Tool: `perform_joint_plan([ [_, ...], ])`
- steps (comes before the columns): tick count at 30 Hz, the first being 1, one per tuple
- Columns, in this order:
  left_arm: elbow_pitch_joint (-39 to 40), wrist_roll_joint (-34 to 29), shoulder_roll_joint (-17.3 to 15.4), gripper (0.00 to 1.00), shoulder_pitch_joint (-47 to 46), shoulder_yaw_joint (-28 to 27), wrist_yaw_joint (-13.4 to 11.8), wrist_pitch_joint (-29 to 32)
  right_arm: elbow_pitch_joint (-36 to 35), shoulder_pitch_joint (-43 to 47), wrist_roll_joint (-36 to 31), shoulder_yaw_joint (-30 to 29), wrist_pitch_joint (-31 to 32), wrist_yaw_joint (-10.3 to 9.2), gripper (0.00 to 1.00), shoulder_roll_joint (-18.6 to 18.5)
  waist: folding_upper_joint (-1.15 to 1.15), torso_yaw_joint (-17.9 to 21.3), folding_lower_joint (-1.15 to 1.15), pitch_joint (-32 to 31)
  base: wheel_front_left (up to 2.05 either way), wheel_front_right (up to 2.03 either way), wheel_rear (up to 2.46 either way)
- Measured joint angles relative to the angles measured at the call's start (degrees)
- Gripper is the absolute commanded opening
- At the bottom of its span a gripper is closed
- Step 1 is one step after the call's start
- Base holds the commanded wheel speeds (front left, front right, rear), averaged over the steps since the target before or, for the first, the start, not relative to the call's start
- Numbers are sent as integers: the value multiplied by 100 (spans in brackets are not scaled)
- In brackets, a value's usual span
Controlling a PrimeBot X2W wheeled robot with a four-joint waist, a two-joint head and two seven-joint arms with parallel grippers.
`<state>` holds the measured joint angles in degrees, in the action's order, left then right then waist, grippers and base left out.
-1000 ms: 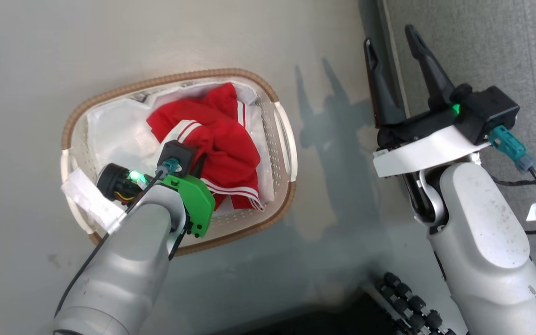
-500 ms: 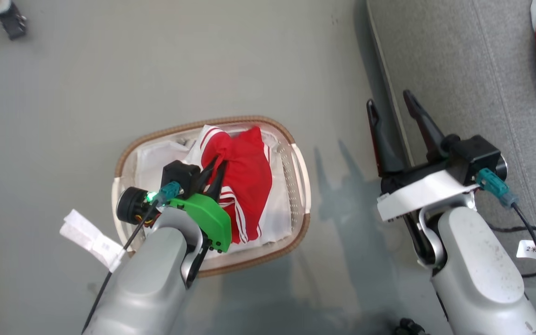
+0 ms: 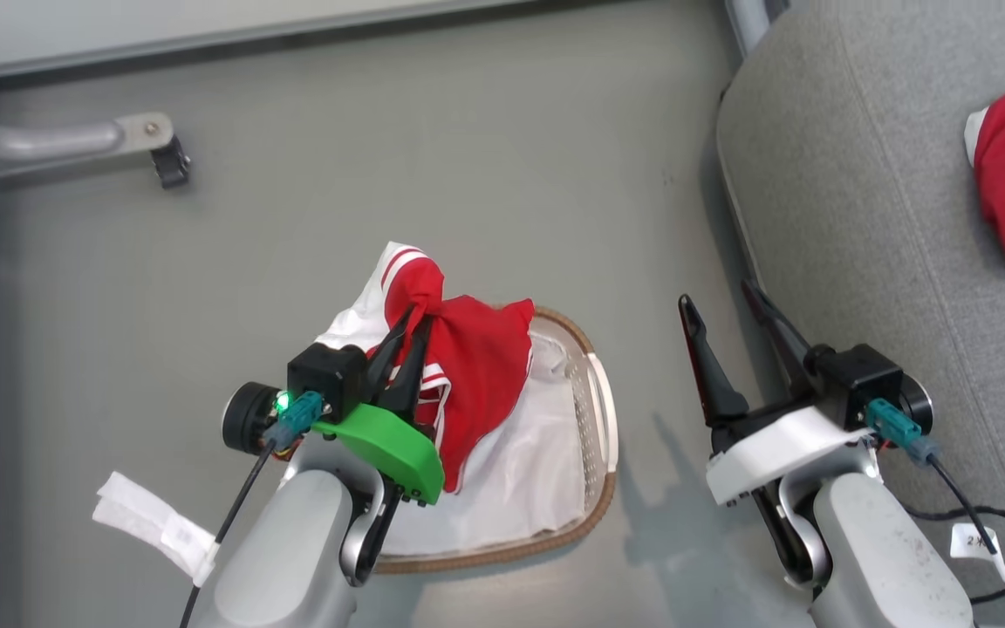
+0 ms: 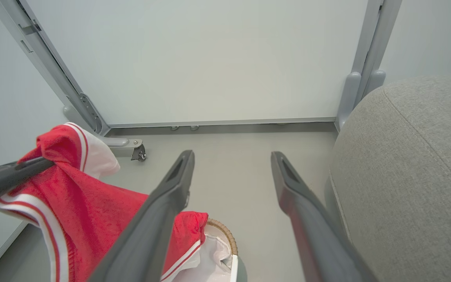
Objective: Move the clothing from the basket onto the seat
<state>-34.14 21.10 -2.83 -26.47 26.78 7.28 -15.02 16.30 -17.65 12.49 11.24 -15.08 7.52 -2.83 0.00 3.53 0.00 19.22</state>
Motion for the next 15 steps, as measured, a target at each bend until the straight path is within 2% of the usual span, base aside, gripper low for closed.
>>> perform_joint_plan([
  [15, 1102, -105, -23, 0, 213, -141, 10, -1, 151, 741, 12, 142, 0, 0, 100, 0, 0, -148, 0, -1170, 0, 0, 0],
])
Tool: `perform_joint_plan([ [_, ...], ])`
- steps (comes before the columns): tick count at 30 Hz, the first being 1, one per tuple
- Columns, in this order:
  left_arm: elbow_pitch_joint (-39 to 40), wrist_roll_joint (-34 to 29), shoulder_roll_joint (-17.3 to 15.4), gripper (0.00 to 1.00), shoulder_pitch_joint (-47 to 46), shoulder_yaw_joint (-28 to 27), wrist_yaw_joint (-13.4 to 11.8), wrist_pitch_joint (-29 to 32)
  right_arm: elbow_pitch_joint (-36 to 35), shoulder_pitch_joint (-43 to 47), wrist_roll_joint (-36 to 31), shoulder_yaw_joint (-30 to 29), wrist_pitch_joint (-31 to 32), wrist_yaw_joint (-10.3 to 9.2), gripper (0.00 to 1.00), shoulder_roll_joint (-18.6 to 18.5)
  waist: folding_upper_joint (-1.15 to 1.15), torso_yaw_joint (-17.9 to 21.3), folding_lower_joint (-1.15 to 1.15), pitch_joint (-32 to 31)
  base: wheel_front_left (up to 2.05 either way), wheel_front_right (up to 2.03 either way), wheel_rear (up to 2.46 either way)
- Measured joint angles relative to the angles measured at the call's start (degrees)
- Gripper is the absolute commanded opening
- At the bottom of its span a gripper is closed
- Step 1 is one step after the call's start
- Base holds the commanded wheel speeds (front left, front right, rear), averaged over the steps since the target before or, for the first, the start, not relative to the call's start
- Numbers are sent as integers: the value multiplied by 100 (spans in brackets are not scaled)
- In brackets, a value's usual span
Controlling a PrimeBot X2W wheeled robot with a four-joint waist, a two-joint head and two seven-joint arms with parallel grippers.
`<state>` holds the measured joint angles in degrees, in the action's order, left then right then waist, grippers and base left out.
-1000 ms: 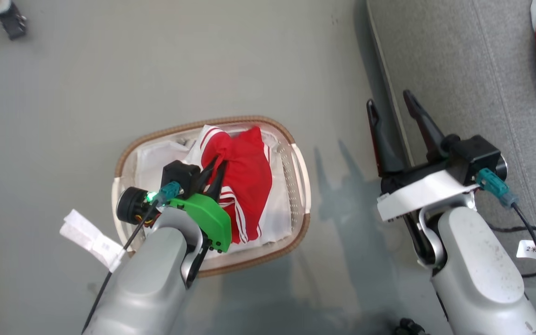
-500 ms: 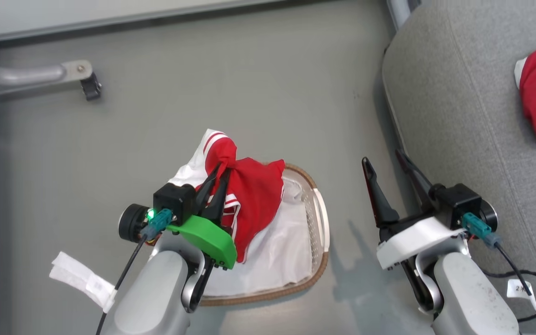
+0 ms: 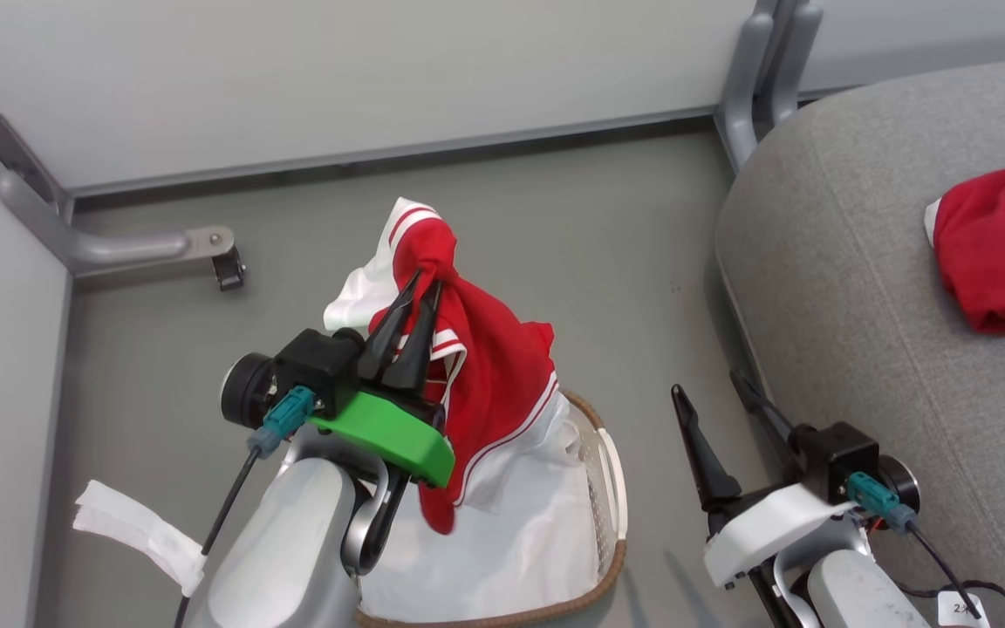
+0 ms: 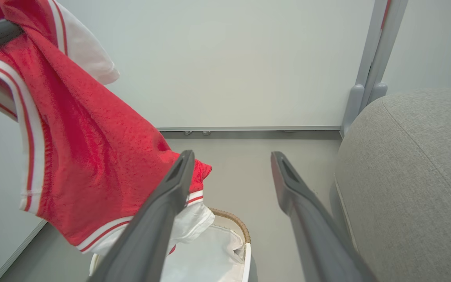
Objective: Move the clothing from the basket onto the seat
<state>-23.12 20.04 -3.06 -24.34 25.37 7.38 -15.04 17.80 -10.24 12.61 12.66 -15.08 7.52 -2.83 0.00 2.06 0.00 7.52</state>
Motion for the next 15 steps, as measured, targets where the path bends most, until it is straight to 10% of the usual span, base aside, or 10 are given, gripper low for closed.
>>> perform_joint_plan([
  [15, 701, 112, -13, 0, -309, 94, 0, 0, 122, 191, 19, 94, 0, 0, 100, 0, 0, 4, 0, -468, 0, 0, 0],
])
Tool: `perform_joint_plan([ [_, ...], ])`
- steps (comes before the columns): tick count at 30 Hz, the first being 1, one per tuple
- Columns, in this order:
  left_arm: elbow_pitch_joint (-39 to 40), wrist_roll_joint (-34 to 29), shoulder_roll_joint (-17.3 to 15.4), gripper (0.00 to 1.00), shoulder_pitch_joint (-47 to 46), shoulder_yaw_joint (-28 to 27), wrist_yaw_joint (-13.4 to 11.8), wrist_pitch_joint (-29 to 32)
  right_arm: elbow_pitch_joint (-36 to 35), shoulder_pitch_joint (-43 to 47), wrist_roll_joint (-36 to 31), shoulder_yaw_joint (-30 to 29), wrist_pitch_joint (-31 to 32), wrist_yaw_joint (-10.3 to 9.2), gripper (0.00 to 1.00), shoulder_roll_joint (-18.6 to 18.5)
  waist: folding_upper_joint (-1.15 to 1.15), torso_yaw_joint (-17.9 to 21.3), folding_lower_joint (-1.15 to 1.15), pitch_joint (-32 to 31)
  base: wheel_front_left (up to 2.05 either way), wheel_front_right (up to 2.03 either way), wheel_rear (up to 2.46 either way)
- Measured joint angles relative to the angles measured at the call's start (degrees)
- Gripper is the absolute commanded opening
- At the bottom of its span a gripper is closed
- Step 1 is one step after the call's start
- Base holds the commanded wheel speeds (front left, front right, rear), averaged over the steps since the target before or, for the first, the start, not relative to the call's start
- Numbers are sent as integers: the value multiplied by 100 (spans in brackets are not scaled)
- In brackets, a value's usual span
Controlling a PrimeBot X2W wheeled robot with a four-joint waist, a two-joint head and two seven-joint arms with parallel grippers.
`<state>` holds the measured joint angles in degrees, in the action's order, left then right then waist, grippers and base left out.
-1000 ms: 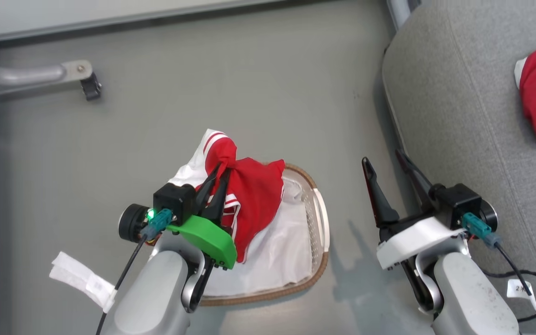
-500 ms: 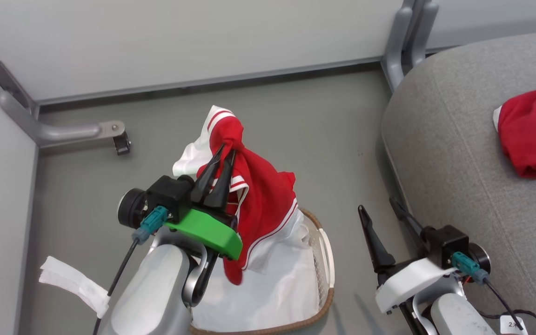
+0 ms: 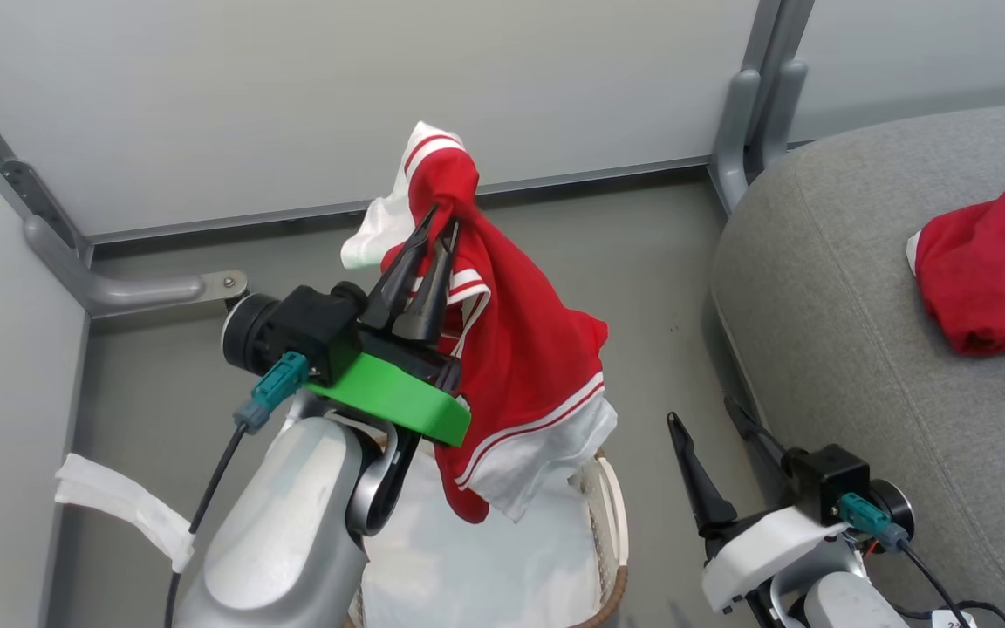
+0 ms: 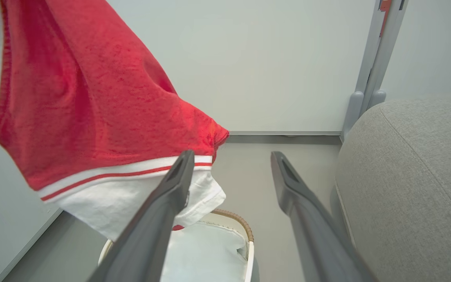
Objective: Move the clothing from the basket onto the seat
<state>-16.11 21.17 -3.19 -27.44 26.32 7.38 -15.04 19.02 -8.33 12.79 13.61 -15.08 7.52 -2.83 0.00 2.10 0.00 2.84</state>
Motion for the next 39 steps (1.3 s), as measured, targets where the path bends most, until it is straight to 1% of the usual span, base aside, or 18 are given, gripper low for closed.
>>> perform_joint_plan([
  [4, 58, 24, 8, 0, -53, 63, 0, 0, -27, -1, -23, 149, 0, 0, 100, -1, 0, -22, 0, 40, 0, 0, 0],
  [8, 90, 24, 21, 0, -69, 143, -1, 0, -182, -305, -44, 497, 0, 0, 100, -23, 0, -45, 0, 101, 0, 0, 0],
  [14, 79, 26, 24, 0, -69, 240, -14, 0, -425, -1110, -65, 1411, 0, 1, 100, -325, 0, -94, 0, 174, 0, 0, 0],
  [18, 85, 57, 26, 0, -74, 364, -14, 0, -459, -1666, -67, 1781, 0, 0, 100, -412, 0, -147, 0, 214, 0, 0, 0],
  [22, 132, 175, 32, 0, -96, 595, -13, 0, -64, -2096, -73, 2068, 0, 0, 100, -445, 0, -231, 0, 240, 0, 0, 0],
  [24, 171, 268, 32, 0, -145, 727, -14, 0, 270, -2233, -85, 2149, 0, 0, 100, -415, 0, -294, 0, 248, 0, 0, 0],
  [27, 247, 357, 32, 0, -176, 911, -33, 0, 817, -2313, -100, 2241, 0, 1, 100, -347, 0, -392, 0, 254, 0, 0, 0],
  [31, 294, 442, 34, 0, -206, 1094, -85, 0, 1237, -2310, -45, 2275, 0, 0, 100, -244, 0, -530, 0, 253, 0, 0, 0],
  [32, 299, 445, 33, 0, -208, 1106, -91, 0, 1284, -2305, -30, 2279, 0, 0, 93, -222, 0, -555, 0, 254, 0, 0, 0],
  [33, 302, 446, 31, 0, -213, 1112, -111, 0, 1300, -2281, -26, 2264, 0, 0, 78, -198, 0, -582, 0, 256, 0, 0, 0],
  [34, 302, 446, 31, 0, -218, 1118, -132, 0, 1308, -2262, -14, 2247, 0, 0, 34, -180, 0, -602, 0, 260, 0, 0, 0],
  [35, 302, 446, 31, 0, -219, 1121, -133, 0, 1310, -2246, 4, 2234, -1, 0, 12, -169, 0, -614, 0, 264, 0, 0, 0],
  [36, 301, 446, 32, 0, -219, 1115, -143, 0, 1287, -2203, 37, 2206, 0, 0, 0, -158, 0, -618, 0, 272, 0, 0, 0],
  [39, 276, 419, 32, 0, -218, 1046, -192, 0, 1156, -2061, 53, 2094, 0, 1, 0, -143, 0, -583, 0, 282, 0, 0, 0],
])
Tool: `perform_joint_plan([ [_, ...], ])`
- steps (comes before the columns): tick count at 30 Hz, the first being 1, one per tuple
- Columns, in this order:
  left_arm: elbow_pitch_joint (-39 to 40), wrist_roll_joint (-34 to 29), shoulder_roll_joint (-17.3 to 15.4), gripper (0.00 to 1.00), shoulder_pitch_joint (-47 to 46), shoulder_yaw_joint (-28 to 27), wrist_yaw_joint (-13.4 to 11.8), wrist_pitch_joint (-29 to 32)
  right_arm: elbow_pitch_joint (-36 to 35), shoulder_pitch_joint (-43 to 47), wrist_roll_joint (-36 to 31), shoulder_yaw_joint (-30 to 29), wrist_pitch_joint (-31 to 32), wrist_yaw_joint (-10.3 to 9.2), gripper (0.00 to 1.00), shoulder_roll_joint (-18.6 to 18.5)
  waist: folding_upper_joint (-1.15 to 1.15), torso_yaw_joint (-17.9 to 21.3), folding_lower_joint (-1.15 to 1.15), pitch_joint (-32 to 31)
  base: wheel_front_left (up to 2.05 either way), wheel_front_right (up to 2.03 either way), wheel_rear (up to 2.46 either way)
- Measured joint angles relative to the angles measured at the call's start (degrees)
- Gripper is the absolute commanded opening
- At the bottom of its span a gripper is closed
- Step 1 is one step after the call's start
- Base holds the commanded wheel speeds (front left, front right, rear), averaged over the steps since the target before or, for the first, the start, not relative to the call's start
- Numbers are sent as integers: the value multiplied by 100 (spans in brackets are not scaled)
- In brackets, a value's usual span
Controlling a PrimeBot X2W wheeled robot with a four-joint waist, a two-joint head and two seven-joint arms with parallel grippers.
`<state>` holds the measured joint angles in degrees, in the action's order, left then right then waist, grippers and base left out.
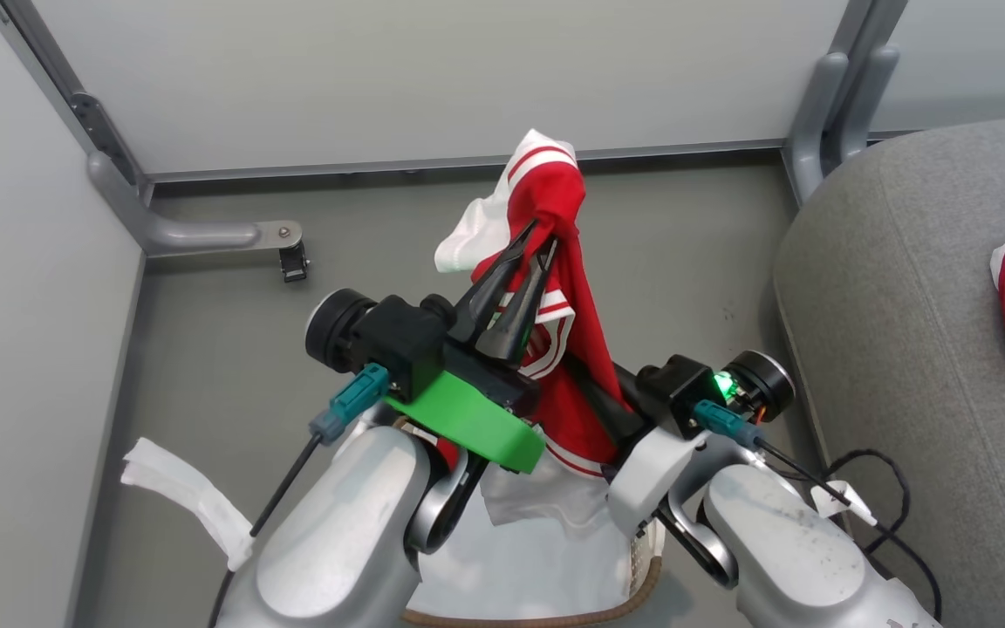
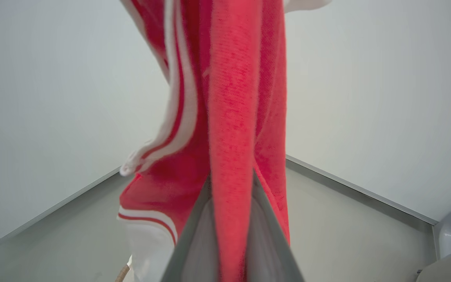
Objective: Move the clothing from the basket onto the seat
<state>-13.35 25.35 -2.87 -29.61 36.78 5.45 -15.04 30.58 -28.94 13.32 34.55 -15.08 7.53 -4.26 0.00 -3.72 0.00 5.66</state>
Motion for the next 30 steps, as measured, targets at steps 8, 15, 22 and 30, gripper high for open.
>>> perform_joint_plan([
  [8, -223, -241, -4, 100, 120, -386, -199, -11, -580, 350, 103, -537, 0, -1, 0, 8, 0, 308, 0, 89, 0, 0, 0],
  [15, -400, -456, -1, 100, 144, -554, -183, -11, -828, 439, 174, -732, 0, -1, 0, -13, 0, 822, 0, 238, 0, 0, 0],
  [22, -471, -615, -1, 100, 186, -730, -87, -12, -977, 518, 226, -1047, 0, -1, 0, -1, 0, 1511, 0, 401, 0, 0, 0],
  [30, -523, -840, -11, 100, 344, -873, 24, -11, -1045, 699, 234, -1413, 0, -1, 0, 29, 0, 2428, 0, 564, 0, 0, 0],
])
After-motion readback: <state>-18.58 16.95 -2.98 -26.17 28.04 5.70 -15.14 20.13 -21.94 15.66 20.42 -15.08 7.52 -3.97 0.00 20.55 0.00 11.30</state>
